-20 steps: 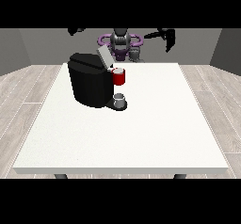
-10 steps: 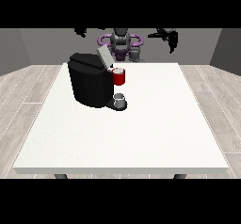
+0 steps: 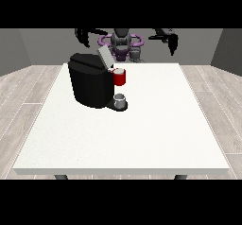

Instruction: Insert the coffee pod into the coffee machine and close the lid

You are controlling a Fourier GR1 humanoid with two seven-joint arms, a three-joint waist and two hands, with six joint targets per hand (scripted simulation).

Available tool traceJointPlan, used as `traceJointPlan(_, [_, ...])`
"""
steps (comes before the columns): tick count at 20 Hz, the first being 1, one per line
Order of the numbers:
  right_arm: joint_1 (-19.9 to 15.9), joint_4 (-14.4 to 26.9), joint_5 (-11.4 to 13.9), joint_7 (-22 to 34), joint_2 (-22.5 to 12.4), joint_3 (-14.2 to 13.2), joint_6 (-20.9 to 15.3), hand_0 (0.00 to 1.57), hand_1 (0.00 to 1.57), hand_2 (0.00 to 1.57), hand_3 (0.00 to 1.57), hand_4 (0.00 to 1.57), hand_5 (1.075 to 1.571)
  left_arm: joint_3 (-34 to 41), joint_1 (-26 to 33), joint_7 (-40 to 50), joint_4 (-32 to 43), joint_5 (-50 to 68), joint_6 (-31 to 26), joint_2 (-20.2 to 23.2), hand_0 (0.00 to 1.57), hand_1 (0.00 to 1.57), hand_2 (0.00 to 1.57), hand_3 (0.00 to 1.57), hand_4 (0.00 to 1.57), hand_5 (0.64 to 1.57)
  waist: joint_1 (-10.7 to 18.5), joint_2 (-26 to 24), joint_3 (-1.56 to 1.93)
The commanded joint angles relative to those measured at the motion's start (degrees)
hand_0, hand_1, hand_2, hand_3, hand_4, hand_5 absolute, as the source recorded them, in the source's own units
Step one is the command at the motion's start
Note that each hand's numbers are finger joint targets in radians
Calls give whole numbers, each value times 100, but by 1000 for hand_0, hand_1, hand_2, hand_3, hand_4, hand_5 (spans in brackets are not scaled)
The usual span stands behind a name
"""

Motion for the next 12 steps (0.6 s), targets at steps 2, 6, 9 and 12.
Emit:
traceJointPlan(2, [-164, 644, -138, -210, -31, -273, 110, 0, 0, 0, 0, 0, 1571, -584, 619, 409, -807, 468, 262, -103, 0, 0, 0, 0, 0, 1571, 158, 47, 2])
traceJointPlan(6, [-299, 900, -171, -364, -259, -367, 428, 0, 0, 0, 0, 0, 1571, -420, 659, 889, -1440, 515, 284, -88, 0, 0, 0, 0, 0, 1571, 13, 210, 2])
traceJointPlan(9, [-819, 763, 107, -91, 129, -5, 37, 0, 0, 0, 0, 0, 1571, -93, 424, 591, -1165, 691, -10, 489, 0, 0, 0, 0, 0, 1571, -140, 558, -1])
traceJointPlan(12, [-858, 1083, 320, -627, 282, 82, -46, 0, 0, 0, 0, 0, 1571, -236, 493, 659, -1367, 667, 244, 350, 0, 0, 0, 0, 0, 1571, -188, 779, 0])
